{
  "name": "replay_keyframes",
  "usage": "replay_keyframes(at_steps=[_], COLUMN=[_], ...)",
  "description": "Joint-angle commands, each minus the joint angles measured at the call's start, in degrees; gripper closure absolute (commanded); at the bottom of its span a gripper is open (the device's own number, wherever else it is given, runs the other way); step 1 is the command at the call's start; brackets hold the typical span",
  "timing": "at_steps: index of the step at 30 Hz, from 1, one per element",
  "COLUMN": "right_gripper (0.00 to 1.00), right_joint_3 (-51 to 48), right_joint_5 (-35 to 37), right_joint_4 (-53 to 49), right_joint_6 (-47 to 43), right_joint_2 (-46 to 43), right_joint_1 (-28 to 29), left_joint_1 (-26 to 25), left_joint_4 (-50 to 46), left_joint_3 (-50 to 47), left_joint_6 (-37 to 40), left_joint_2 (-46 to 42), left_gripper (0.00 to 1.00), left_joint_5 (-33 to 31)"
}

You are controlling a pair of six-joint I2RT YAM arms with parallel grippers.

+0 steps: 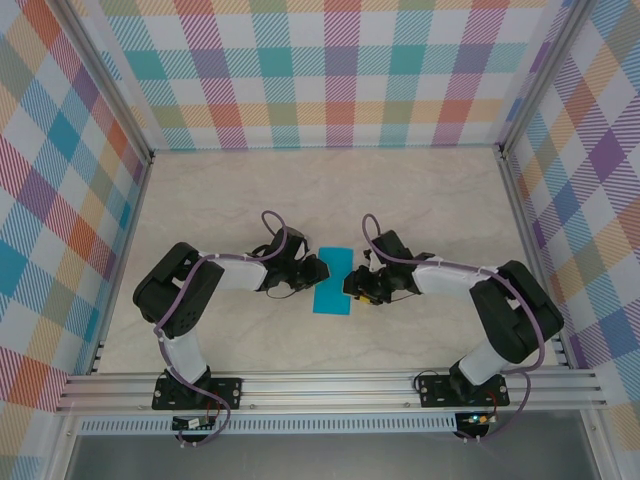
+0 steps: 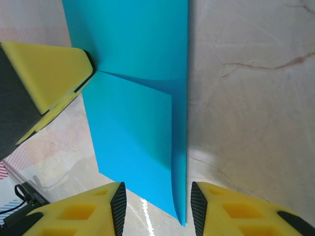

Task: Fold a paper plane with a square sheet of paper (pick it up from the middle)
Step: Fold the triangle a second time at the center of the table.

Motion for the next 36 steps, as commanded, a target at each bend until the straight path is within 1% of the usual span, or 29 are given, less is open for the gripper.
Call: replay_keyframes(at_steps=[1, 9, 14, 19, 25, 28, 34, 36], right_gripper=[0.57, 0.63, 0.66, 0.7, 0.71, 0.68, 0.67, 0.66], right_joint_3=[1.7, 2.6, 2.8, 2.3, 2.2, 2.5, 2.0, 2.7], right_joint_5=[0.0, -2.3, -3.0, -3.6, -3.6, -2.9, -2.7, -0.7], right_joint_4=[0.3, 3.4, 4.6, 6.0, 5.7, 5.0, 5.5, 3.0], right_joint_6=[-1.1, -0.1, 0.5, 1.5, 1.6, 1.5, 1.5, 0.4], right_joint_2=[1.9, 5.2, 6.5, 6.1, 4.8, 5.6, 5.6, 4.8], right_joint_1=[-0.4, -0.4, -0.4, -0.5, -0.5, -0.5, -0.5, -0.7], left_joint_1=[-0.2, -0.3, -0.3, -0.3, -0.2, -0.3, -0.3, -0.3], left_joint_4=[-2.3, -2.3, -2.3, -2.5, -2.5, -2.4, -2.6, -2.8], left_joint_3=[1.0, 0.9, 0.6, 0.6, 0.7, 0.8, 0.6, 0.8], left_joint_6=[0.7, 0.7, 0.6, 0.8, 0.8, 0.7, 0.8, 0.7], left_joint_2=[1.0, 1.2, 0.9, 0.6, 0.6, 0.7, 0.3, 0.1], left_gripper=[0.82, 0.82, 0.82, 0.82, 0.82, 0.82, 0.82, 0.82], left_joint_5=[-0.6, -0.5, -0.4, -0.5, -0.6, -0.4, -0.6, -0.8])
